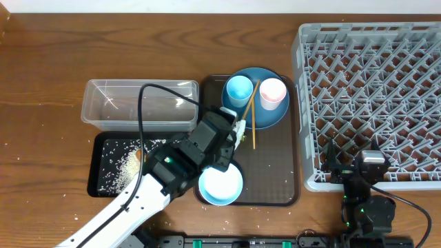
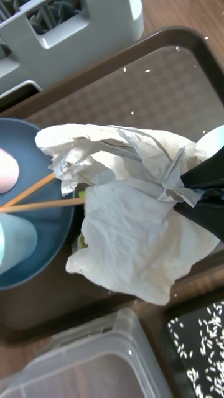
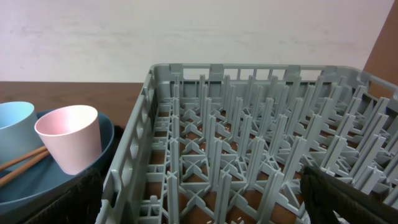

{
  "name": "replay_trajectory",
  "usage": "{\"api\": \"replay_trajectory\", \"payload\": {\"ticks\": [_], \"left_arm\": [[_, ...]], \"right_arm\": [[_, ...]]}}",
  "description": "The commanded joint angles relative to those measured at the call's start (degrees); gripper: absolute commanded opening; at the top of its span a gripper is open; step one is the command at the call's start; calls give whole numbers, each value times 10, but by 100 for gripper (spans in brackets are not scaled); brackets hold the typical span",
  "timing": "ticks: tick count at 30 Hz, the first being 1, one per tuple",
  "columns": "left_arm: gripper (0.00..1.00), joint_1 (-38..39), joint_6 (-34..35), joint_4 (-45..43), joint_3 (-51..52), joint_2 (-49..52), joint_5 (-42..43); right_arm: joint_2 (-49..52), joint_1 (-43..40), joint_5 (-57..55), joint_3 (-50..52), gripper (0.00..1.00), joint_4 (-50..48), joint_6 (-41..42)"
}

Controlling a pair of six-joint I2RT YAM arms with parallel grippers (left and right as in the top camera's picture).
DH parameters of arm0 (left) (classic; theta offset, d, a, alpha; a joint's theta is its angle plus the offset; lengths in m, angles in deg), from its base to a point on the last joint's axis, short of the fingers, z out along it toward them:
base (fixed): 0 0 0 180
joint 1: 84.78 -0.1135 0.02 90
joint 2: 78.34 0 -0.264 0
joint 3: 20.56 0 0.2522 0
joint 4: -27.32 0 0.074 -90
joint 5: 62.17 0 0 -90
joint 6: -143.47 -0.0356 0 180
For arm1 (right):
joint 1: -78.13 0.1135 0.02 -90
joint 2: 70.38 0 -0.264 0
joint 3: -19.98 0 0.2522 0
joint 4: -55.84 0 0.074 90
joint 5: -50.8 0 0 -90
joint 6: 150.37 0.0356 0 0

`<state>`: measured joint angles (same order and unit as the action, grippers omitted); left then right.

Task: Sort waste into correct bins and load items into the dishwasher rack
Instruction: 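Lift the tissue and drop it into the clear plastic bin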

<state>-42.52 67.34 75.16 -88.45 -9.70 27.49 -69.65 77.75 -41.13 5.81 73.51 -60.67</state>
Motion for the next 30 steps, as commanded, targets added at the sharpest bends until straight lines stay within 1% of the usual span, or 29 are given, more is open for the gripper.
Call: {"api": "replay_trajectory", "payload": {"ticks": [1,3,9,12,14,17,22,24,26,27,29,30], "left_arm": [[6,-1,-2,1,-13,-11,-21],[6,-1,-1,-1,-13,-15,-33],[6,-1,-1,-37,-13,-30,-206],[6,-9,-1,-69,-13,-32,-270],[6,-25,-1,-87,-13,-30,-296],[6,-65,-1,-104,-13,-22,-302],[7,-141,3,-104,-13,19,-293],[11,-163,3,-104,-13,40,-278],[13,-180,3,-105,-13,59,-260],[22,-187,3,-106,-13,68,-253],[54,-195,3,-108,-13,80,-245],[64,-196,3,-109,-13,82,-245]], "right_arm": [[0,8,-2,1,99,2,-2],[0,8,-2,1,99,2,-2],[0,8,-2,1,99,2,-2],[0,8,-2,1,99,2,-2],[0,8,-2,1,99,2,-2],[0,8,-2,1,99,2,-2],[0,8,-2,1,99,2,-2],[0,8,-2,1,99,2,-2],[0,8,-2,1,99,2,-2],[0,8,-2,1,99,2,-2],[0,8,-2,1,99,2,-2],[0,8,-2,1,99,2,-2]]}}
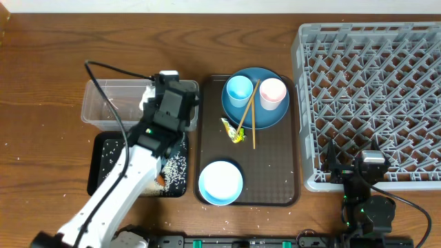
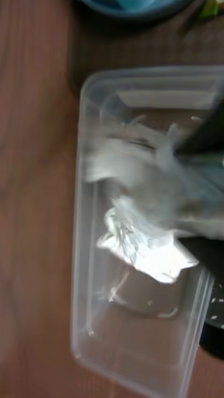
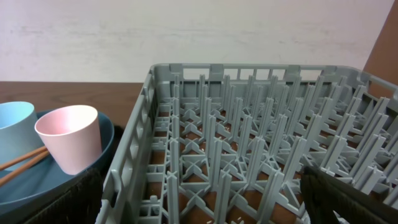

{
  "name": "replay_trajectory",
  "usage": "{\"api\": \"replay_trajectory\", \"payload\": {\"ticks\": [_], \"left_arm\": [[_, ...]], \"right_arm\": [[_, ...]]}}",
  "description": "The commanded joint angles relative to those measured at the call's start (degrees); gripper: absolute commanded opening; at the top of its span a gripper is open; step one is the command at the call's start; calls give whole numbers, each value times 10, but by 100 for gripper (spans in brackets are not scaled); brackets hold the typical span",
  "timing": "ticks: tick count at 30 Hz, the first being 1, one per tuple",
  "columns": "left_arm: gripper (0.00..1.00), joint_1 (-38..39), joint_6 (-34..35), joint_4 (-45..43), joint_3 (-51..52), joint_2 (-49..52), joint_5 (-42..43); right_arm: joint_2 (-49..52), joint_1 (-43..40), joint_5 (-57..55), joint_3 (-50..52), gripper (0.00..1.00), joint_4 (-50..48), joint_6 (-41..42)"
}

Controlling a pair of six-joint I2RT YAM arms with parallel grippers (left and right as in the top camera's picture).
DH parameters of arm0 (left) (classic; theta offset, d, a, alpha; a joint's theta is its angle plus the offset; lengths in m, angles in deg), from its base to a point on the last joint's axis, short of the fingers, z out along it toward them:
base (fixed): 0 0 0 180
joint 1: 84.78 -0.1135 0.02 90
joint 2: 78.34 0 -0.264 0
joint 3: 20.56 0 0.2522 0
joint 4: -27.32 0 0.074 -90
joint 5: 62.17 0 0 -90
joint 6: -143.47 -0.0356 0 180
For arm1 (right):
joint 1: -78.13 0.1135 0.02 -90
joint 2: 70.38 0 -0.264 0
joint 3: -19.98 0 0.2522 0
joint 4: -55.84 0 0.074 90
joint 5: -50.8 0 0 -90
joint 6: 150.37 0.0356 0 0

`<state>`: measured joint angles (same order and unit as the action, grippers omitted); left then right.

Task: Sort waste into correct bins and load items into the dishwasher rack
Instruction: 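Lift the tissue and drop it into the clear plastic bin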

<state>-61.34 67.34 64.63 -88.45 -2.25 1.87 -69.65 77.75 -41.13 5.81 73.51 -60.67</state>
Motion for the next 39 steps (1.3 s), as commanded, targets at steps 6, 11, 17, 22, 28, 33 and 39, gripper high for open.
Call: {"api": "replay_trajectory", "payload": {"ticks": [6,11,17,22,28,33,39], "left_arm": [[82,-9,3,-13,-13,-18,18],[72,-4,8,30,-13,-75,177],[70,34,104,143,-9,-94,295],[70,72,109,156,14,-47,294],[70,113,117,136,15,28,295],[70,149,124,95,15,84,294],[71,169,124,28,15,128,294]], "right_arm": [[0,8,-2,1,99,2,-2],[0,8,-2,1,99,2,-2],[0,8,-2,1,99,2,-2],[0,8,-2,1,99,2,-2],[0,8,-2,1,99,2,-2],[0,8,-2,1,99,2,-2],[0,8,-2,1,99,2,-2]]}}
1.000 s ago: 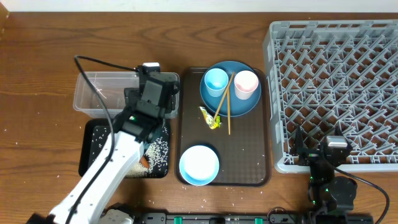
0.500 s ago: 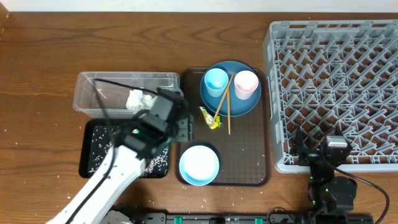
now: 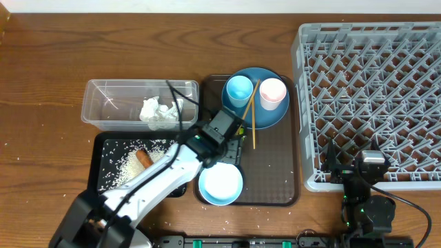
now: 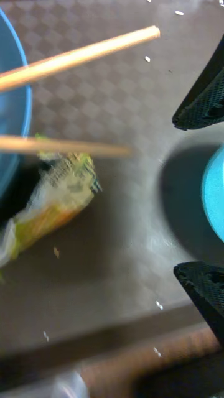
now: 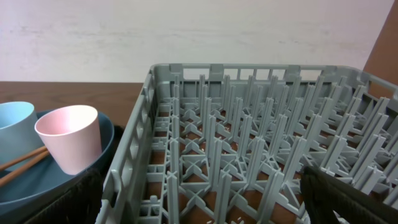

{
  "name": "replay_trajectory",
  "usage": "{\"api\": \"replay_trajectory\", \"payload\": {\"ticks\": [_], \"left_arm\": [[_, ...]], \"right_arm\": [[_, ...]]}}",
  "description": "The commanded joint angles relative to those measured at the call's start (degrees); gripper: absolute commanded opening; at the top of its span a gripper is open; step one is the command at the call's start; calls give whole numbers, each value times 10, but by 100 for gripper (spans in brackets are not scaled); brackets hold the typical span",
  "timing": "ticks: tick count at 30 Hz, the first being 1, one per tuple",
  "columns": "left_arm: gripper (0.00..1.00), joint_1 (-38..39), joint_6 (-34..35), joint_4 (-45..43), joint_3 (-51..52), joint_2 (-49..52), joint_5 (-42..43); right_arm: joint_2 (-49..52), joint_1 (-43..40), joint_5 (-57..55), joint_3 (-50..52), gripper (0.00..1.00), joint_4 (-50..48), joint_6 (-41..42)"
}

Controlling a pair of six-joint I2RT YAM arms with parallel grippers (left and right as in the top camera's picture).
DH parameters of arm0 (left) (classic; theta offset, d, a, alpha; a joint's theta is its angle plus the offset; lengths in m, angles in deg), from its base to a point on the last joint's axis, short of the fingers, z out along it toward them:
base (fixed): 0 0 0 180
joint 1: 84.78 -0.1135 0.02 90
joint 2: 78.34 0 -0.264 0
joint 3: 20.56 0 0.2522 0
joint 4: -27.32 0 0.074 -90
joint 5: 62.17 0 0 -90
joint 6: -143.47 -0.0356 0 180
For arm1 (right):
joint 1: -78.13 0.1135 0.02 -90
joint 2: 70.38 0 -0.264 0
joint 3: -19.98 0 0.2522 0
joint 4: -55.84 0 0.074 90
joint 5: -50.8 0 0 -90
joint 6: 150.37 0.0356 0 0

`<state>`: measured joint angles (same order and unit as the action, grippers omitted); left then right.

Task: Sort waste into correct bins and load items into the dishwasher rack
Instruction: 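Lift the tissue and drop it into the clear plastic bin, then grasp the green snack wrapper with the left gripper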

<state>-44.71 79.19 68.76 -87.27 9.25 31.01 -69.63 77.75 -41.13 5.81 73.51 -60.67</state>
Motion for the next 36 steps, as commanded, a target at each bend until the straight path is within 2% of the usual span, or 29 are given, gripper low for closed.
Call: {"api": "replay_trajectory", "payload": {"ticks": [1,6,12,19,29,36], "left_arm": [[71,2,5,-23,3,18,3],[71,2,-9,-34,2,18,2],[71,1,-30,4,-3,-8,0],[70,1,-27,50,-2,-11,-122],[71,1,-14,-38,2,13,-160],[71,1,-14,-56,2,47,-163]], "right_arm": [[0,8,-2,1,99,2,-2],[0,8,-2,1,99,2,-2],[0,8,-2,1,99,2,-2],[0,8,-2,1,99,2,-2],[0,8,-2,1,99,2,-2],[0,8,-2,1,99,2,-2]]}}
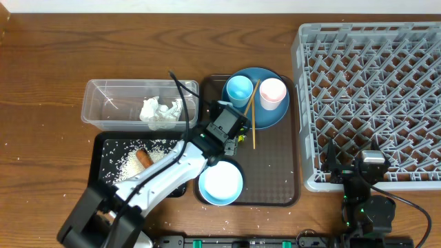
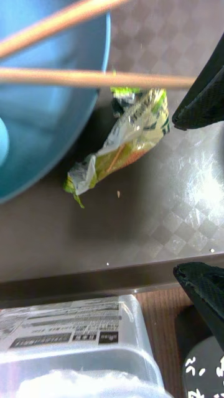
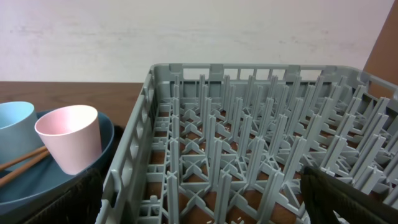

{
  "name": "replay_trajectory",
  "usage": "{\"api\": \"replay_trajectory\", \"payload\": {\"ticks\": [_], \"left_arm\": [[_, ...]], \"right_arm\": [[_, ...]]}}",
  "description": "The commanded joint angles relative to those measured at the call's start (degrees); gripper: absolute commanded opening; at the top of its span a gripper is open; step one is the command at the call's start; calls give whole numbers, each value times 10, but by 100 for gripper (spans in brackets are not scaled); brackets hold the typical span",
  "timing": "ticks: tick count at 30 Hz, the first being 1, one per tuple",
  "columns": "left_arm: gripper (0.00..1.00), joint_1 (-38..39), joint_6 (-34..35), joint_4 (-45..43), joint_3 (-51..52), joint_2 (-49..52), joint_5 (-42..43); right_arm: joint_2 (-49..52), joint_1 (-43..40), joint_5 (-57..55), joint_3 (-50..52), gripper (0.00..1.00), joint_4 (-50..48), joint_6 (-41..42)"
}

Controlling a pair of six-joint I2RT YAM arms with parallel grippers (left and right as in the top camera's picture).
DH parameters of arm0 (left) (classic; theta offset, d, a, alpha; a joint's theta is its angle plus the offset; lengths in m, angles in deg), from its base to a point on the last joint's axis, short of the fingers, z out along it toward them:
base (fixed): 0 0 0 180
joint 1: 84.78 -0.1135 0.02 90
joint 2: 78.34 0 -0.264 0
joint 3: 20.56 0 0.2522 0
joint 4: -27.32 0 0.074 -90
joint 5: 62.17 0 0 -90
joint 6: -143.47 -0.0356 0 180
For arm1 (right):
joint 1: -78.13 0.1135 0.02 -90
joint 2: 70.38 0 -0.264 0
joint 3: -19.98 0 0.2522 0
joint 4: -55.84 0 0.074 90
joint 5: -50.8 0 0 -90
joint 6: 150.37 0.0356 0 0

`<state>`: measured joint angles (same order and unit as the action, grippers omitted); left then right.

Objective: Sort waste into correct bins and load items into the dishwasher rack

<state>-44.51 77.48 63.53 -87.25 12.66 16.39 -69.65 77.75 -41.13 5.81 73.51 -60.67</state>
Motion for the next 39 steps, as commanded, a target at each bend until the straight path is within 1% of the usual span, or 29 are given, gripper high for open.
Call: {"api": "replay_trajectory", "payload": {"ticks": [1,5,6,8,13,19,24,27,29,33,34,36,37,38,39], "left_arm": [[71,-1,3,-7,2,15,-17],[72,-1,3,-27,2,16,-17],[75,-1,3,-33,2,16,-17],[76,-1,11,-42,2,16,-9],[76,-1,19,-64,2,16,68],[76,-1,18,-66,2,26,62],[76,-2,18,-86,2,60,58],[75,-2,18,-103,2,84,57],[65,-2,18,-109,2,89,57],[39,-2,15,-110,-1,82,56],[34,-2,15,-110,-2,77,56],[22,-2,14,-110,-2,63,56],[19,-2,14,-109,-2,54,56],[11,-2,14,-107,-2,44,56],[6,-2,14,-104,-2,30,56]], "right_arm": [[0,8,-2,1,99,2,-2],[0,8,-2,1,99,2,-2],[0,8,-2,1,99,2,-2],[0,8,-2,1,99,2,-2],[0,8,-2,1,99,2,-2],[0,8,-2,1,99,2,-2],[0,8,-2,1,99,2,-2],[0,8,-2,1,99,2,-2],[0,8,-2,1,99,2,-2],[0,8,-2,1,99,2,-2],[0,8,-2,1,99,2,-2],[0,8,-2,1,99,2,-2],[0,8,-2,1,99,2,-2],[0,8,-2,1,99,2,-2],[0,8,-2,1,99,2,-2]]}}
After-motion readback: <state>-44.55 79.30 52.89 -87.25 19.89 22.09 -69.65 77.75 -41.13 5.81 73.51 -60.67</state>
